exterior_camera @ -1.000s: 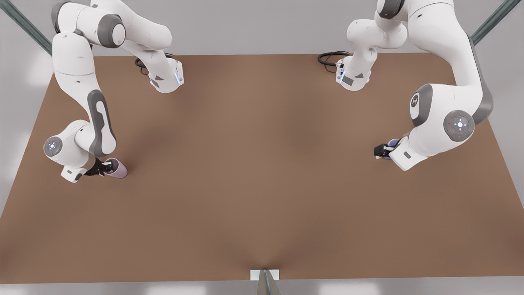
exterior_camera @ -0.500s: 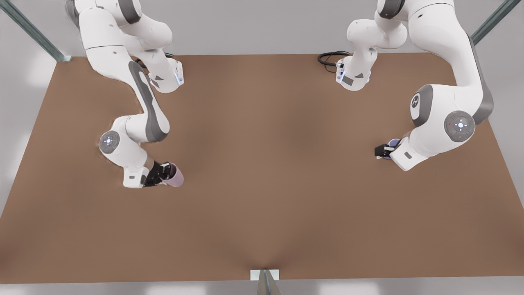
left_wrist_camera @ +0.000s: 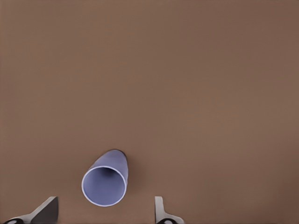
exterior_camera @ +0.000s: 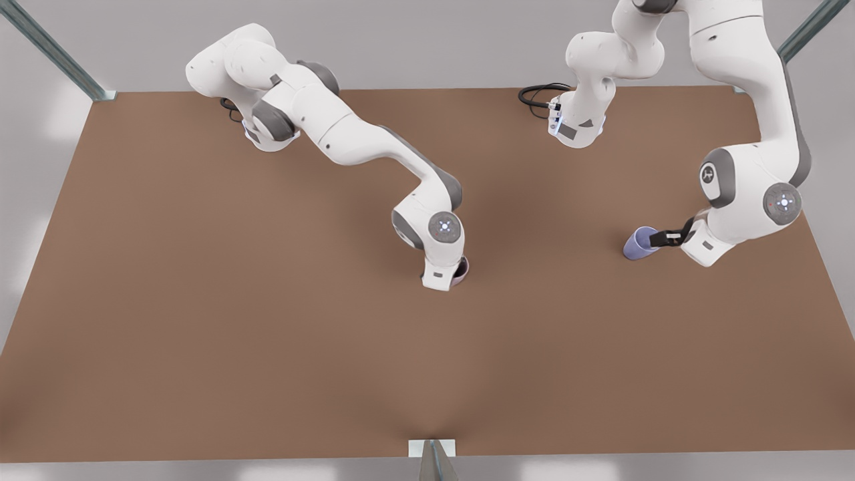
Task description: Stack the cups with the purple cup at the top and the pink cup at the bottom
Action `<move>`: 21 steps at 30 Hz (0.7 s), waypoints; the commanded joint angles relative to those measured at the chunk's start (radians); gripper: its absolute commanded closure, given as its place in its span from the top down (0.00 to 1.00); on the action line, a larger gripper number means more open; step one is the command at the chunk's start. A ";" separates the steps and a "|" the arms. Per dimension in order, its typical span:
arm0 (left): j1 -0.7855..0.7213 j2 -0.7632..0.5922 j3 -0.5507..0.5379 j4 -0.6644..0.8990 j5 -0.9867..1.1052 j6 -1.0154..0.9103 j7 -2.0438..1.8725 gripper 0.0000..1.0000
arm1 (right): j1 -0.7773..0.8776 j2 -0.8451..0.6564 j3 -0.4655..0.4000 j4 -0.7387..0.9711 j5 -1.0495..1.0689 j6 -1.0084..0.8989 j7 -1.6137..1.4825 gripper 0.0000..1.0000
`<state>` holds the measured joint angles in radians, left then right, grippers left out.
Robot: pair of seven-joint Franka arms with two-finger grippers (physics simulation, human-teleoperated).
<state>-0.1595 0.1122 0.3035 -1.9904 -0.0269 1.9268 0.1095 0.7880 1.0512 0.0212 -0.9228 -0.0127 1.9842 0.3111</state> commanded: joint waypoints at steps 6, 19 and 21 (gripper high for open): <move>-0.011 0.004 0.036 -0.108 -0.001 0.258 0.274 1.00 | 0.000 -0.002 -0.004 0.001 -0.009 -0.027 0.793 0.56; -0.009 0.026 0.141 -0.275 -0.005 0.423 0.472 1.00 | -0.001 -0.141 -0.012 -0.014 0.014 -0.137 0.783 0.66; -0.009 0.026 0.158 -0.278 -0.005 0.423 0.492 1.00 | -0.030 -0.310 -0.059 -0.189 0.013 -0.125 0.689 0.74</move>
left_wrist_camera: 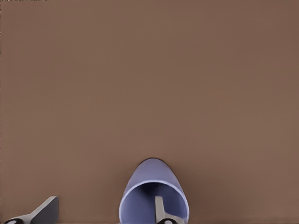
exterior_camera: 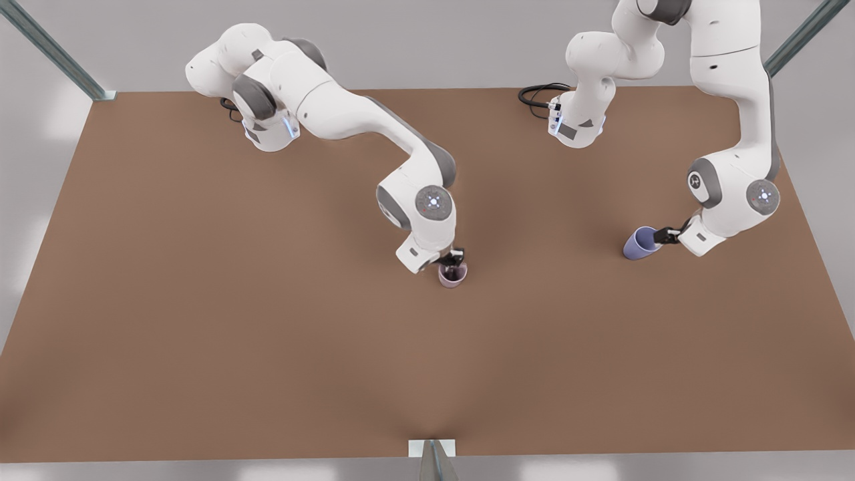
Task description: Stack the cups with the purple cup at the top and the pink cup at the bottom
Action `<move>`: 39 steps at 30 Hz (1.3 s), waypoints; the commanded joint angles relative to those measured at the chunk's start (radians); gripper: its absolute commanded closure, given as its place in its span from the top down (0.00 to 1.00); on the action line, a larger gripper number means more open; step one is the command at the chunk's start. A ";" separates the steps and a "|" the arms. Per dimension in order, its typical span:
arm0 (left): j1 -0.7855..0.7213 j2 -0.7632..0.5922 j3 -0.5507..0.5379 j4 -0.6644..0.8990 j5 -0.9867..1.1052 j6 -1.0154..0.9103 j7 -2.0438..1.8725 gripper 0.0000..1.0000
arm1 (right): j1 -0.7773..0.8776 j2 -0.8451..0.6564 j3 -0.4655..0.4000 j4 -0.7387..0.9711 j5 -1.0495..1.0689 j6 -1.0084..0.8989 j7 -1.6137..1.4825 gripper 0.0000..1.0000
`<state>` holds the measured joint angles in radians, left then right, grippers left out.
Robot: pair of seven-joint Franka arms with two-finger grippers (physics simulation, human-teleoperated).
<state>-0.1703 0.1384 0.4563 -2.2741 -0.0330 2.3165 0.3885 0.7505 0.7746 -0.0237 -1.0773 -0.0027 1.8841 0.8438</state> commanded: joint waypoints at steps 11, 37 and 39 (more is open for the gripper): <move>0.000 0.029 0.025 -0.073 -0.002 0.106 0.248 1.00 | -0.738 -0.627 -0.093 -0.480 -0.002 -0.177 -0.848 1.00; 0.000 0.127 0.001 -0.068 -0.110 0.113 0.248 0.28 | -0.749 -0.459 -0.076 -0.250 0.032 -0.125 -0.904 1.00; 0.000 0.127 0.002 -0.067 -0.111 0.112 0.248 0.23 | -0.746 -0.465 -0.076 -0.248 0.035 -0.126 -0.899 1.00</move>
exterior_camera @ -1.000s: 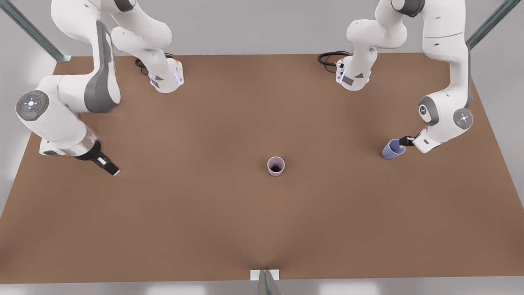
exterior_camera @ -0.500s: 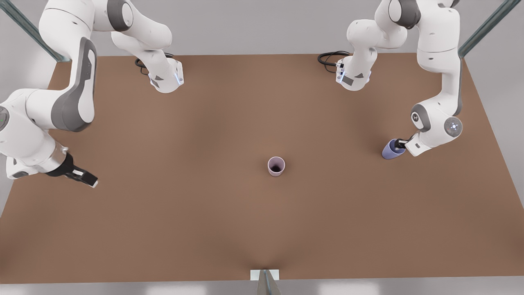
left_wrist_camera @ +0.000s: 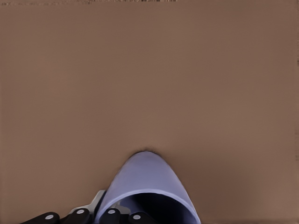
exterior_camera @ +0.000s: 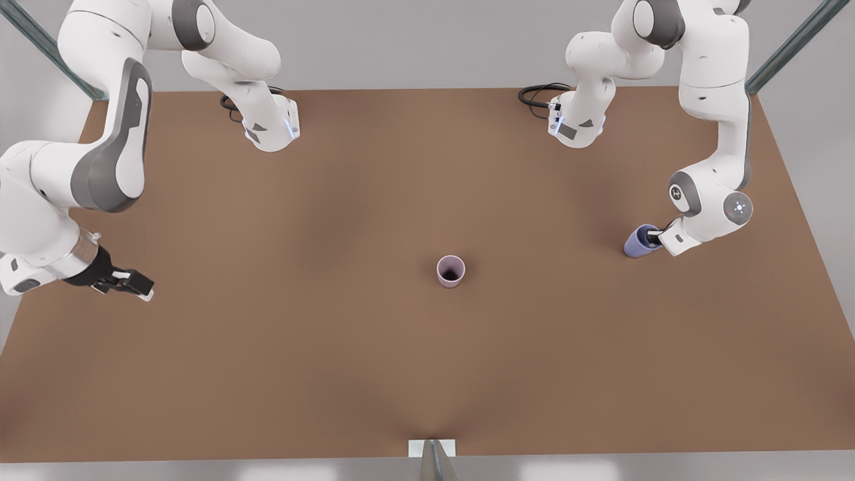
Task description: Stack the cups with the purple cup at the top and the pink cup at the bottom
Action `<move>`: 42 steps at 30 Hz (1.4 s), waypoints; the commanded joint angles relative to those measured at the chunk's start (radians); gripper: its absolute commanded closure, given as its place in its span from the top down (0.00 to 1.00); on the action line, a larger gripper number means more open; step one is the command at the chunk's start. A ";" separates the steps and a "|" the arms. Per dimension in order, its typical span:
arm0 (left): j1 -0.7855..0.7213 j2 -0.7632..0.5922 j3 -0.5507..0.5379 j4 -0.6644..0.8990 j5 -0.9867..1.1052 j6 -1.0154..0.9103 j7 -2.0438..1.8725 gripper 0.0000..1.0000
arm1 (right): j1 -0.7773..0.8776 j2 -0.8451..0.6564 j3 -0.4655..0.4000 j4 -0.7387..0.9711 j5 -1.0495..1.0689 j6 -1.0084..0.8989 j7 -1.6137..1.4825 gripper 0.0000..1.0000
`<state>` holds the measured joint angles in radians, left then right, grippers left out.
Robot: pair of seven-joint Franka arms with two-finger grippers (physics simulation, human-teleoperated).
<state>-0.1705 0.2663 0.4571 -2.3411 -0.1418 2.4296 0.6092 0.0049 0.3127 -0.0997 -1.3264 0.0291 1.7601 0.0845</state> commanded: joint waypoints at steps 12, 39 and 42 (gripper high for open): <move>-0.017 -0.084 -0.383 0.272 -0.042 -0.307 -0.543 0.21 | -0.006 -0.003 -0.002 0.001 0.000 -0.001 -0.138 1.00; -0.302 0.245 -0.609 0.709 -0.022 -0.297 -1.393 0.21 | -0.013 -0.001 -0.003 0.000 0.003 0.010 -0.140 1.00; -0.310 0.251 -0.609 0.709 -0.001 -0.300 -1.393 0.21 | -0.013 0.000 -0.003 0.000 0.003 0.010 -0.140 1.00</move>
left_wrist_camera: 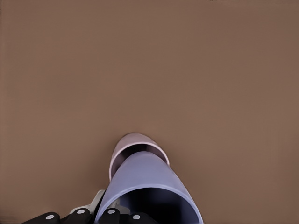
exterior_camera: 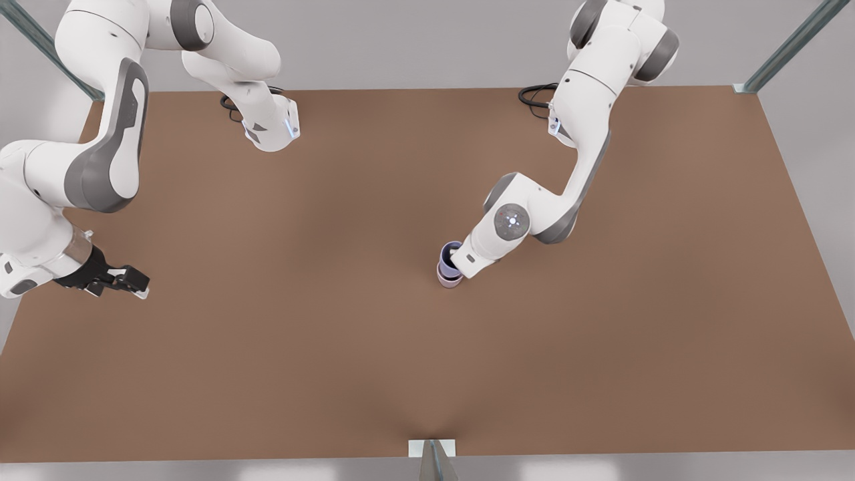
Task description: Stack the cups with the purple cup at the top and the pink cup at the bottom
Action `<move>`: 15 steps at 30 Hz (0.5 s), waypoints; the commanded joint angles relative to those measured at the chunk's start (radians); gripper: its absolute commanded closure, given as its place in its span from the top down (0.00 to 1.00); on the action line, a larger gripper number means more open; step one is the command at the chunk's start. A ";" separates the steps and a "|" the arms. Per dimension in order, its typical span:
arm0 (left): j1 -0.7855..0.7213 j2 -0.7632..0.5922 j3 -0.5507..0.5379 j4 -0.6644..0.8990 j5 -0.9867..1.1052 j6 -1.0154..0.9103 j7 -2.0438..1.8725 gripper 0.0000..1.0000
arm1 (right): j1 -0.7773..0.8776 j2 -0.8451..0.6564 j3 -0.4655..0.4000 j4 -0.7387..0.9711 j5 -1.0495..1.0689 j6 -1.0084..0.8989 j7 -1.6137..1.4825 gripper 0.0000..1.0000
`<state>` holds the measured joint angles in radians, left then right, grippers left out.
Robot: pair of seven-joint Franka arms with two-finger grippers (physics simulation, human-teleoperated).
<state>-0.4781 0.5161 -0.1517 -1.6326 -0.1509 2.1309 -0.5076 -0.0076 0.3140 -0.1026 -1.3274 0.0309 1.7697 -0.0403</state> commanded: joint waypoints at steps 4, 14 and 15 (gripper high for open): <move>-0.005 0.004 0.000 0.000 0.008 0.000 -0.276 0.21 | 0.000 -0.001 0.000 0.001 0.001 0.002 -0.015 1.00; -0.011 0.012 0.000 0.000 0.042 -0.003 -0.276 0.34 | 0.000 -0.003 -0.002 0.002 0.001 0.001 -0.015 1.00; -0.011 0.012 0.000 0.000 0.042 -0.005 -0.276 0.34 | 0.000 -0.003 -0.002 0.001 0.001 0.001 -0.013 1.00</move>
<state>-0.4890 0.5288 -0.1517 -1.6327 -0.1147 2.1279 -0.6652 -0.0077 0.3126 -0.1041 -1.3272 0.0314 1.7708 -0.0480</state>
